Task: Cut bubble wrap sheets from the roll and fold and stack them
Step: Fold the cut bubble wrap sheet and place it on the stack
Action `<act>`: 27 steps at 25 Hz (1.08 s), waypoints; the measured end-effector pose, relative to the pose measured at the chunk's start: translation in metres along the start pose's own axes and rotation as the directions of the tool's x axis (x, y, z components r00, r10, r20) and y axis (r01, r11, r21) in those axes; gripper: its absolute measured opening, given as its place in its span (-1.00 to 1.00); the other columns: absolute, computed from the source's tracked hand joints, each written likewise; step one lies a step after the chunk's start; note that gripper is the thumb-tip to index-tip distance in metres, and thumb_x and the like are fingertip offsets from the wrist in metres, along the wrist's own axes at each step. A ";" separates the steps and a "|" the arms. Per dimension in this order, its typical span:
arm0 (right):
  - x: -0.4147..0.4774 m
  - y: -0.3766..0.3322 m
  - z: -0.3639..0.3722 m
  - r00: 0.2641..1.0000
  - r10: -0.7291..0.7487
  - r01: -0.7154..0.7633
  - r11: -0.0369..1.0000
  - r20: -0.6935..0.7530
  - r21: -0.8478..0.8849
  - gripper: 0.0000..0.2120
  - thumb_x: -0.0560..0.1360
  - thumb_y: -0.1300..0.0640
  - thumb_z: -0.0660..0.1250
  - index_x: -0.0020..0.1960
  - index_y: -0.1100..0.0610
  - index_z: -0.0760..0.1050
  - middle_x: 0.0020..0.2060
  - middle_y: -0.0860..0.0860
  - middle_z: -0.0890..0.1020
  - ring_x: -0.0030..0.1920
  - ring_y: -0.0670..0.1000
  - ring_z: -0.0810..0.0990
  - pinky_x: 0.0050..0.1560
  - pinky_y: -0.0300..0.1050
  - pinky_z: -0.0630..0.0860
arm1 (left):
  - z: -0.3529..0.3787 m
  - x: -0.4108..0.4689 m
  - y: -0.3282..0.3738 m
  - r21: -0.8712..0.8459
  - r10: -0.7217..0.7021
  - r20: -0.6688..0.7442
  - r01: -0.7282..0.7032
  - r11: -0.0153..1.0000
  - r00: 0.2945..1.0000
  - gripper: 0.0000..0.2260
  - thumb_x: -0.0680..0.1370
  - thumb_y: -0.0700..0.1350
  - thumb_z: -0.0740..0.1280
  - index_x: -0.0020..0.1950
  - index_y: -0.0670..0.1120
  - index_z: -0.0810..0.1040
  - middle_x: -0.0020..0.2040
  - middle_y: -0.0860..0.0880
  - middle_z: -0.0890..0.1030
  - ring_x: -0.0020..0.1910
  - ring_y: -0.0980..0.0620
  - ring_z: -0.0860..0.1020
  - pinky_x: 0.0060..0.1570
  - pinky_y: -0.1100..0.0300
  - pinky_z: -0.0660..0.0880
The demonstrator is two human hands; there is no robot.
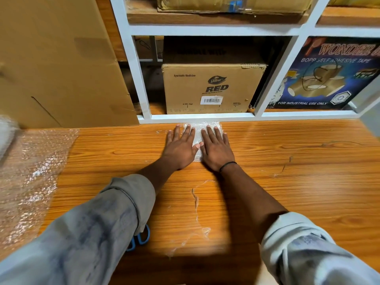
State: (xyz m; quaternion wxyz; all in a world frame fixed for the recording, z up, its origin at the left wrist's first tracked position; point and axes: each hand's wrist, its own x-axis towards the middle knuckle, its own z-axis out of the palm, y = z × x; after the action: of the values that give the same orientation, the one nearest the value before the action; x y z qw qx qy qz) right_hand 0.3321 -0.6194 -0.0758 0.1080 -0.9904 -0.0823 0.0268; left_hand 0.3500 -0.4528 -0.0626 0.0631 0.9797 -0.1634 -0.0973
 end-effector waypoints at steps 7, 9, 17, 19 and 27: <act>-0.036 -0.039 -0.010 0.972 -0.044 0.069 0.992 -0.232 0.101 -0.37 0.67 -0.10 -0.15 0.67 0.16 0.11 0.66 0.15 0.10 0.68 0.15 -0.07 0.66 0.15 -0.15 | -0.012 -0.039 -0.013 -0.099 -0.054 -0.197 0.035 0.994 0.979 -0.45 0.73 0.16 -0.08 0.70 0.01 -0.02 0.70 -0.01 -0.03 0.66 -0.14 -0.14 0.59 -0.20 -0.26; -0.045 -0.057 -0.005 0.971 -0.079 0.106 0.988 -0.224 0.112 -0.38 0.68 -0.08 -0.13 0.66 0.17 0.13 0.66 0.16 0.13 0.68 0.15 -0.04 0.66 0.13 -0.14 | -0.011 -0.055 -0.023 -0.092 -0.070 -0.198 0.052 0.994 0.978 -0.46 0.73 0.14 -0.05 0.69 0.02 0.00 0.70 -0.02 -0.03 0.66 -0.15 -0.14 0.58 -0.21 -0.26; -0.073 -0.151 0.023 0.966 -0.196 0.227 0.955 -0.167 0.189 -0.44 0.70 -0.02 0.06 0.64 0.19 0.18 0.61 0.16 0.27 0.65 0.17 0.10 0.64 0.07 -0.04 | -0.008 -0.144 -0.090 -0.111 -0.216 -0.180 0.198 0.974 0.960 -0.48 0.72 0.13 0.00 0.67 0.03 0.11 0.69 -0.04 0.01 0.66 -0.21 -0.11 0.58 -0.25 -0.21; -0.085 -0.180 0.031 0.970 -0.181 0.217 0.947 -0.165 0.238 -0.45 0.69 0.02 0.14 0.63 0.18 0.20 0.60 0.15 0.30 0.64 0.16 0.13 0.63 0.05 -0.03 | 0.001 -0.173 -0.107 -0.135 -0.233 -0.158 0.213 0.968 0.959 -0.49 0.71 0.11 0.04 0.66 0.03 0.15 0.69 -0.05 0.04 0.66 -0.22 -0.10 0.57 -0.27 -0.20; -0.148 -0.334 0.086 0.966 -0.172 0.224 0.932 -0.195 0.284 -0.50 0.61 0.03 0.22 0.50 0.22 0.42 0.46 0.18 0.49 0.55 0.21 0.34 0.59 0.08 0.13 | 0.017 -0.305 -0.219 -0.184 -0.225 -0.214 0.188 0.965 0.950 -0.53 0.71 0.05 0.08 0.63 0.04 0.23 0.68 -0.02 0.09 0.66 -0.20 -0.03 0.58 -0.23 -0.14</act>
State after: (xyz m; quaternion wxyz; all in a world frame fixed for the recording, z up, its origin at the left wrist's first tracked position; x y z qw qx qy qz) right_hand 0.1280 -0.3049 -0.0819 0.2677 -0.9472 -0.1675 -0.0549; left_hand 0.1306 -0.1472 -0.0617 0.1502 0.9877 -0.0427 -0.0007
